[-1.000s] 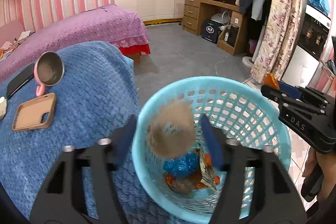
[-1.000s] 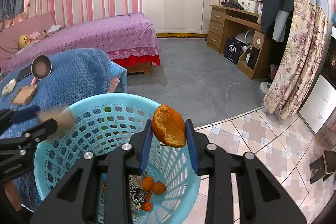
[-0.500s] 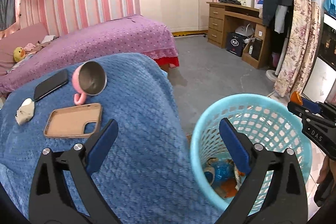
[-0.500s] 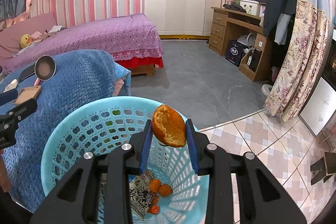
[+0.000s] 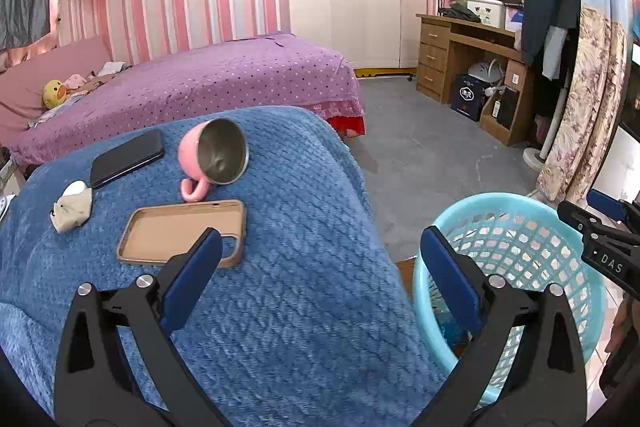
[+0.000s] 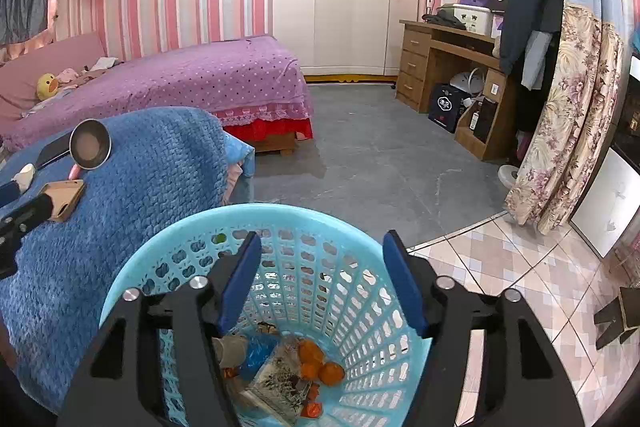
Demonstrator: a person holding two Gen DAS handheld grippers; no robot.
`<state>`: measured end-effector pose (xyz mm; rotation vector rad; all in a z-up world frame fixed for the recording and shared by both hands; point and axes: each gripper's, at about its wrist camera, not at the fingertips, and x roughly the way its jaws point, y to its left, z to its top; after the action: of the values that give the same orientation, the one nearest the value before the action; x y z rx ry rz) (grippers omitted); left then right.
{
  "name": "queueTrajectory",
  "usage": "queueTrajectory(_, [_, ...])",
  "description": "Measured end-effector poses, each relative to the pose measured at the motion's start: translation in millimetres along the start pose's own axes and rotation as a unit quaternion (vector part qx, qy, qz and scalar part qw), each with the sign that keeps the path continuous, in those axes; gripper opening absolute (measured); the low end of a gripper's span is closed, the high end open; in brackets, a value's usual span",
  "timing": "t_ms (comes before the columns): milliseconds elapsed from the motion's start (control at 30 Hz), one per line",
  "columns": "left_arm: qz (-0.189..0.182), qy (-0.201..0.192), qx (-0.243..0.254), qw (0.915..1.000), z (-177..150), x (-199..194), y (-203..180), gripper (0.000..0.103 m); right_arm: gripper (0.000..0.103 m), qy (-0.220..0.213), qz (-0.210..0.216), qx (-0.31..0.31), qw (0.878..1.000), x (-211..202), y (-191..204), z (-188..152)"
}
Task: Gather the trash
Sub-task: 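Move both open tools back over the blanket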
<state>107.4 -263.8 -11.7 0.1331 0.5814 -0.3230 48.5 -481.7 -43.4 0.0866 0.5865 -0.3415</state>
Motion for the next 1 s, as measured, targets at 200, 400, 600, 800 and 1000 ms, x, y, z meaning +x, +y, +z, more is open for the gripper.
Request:
queueTrajectory(200, [0.011, -0.004, -0.007, 0.9999, 1.6, -1.9, 19.6, 0.097, 0.085, -0.012, -0.004, 0.001, 1.0, -2.4, 11.2, 5.6])
queueTrajectory(400, [0.024, -0.008, -0.015, 0.9996, 2.3, -4.1, 44.7, 0.097, 0.091, -0.018, -0.005, -0.006, 1.0, -0.6, 30.0, 10.8])
queueTrajectory(600, [0.045, -0.008, -0.015, 0.9988, 1.7, -3.2, 77.9, 0.097, 0.092, -0.021, 0.003, -0.01, 1.0, 3.7, 55.4, 15.9])
queueTrajectory(800, [0.07, -0.011, -0.028, 0.9971, 3.2, -0.7, 125.9, 0.097, 0.093, -0.017, 0.017, -0.019, 1.0, 10.6, 91.5, 20.8])
queueTrajectory(1000, [0.103, -0.009, -0.054, 0.9931, 0.0, 7.7, 180.8, 0.097, 0.093, -0.019, 0.032, -0.014, 0.999, 15.7, 128.9, 24.3])
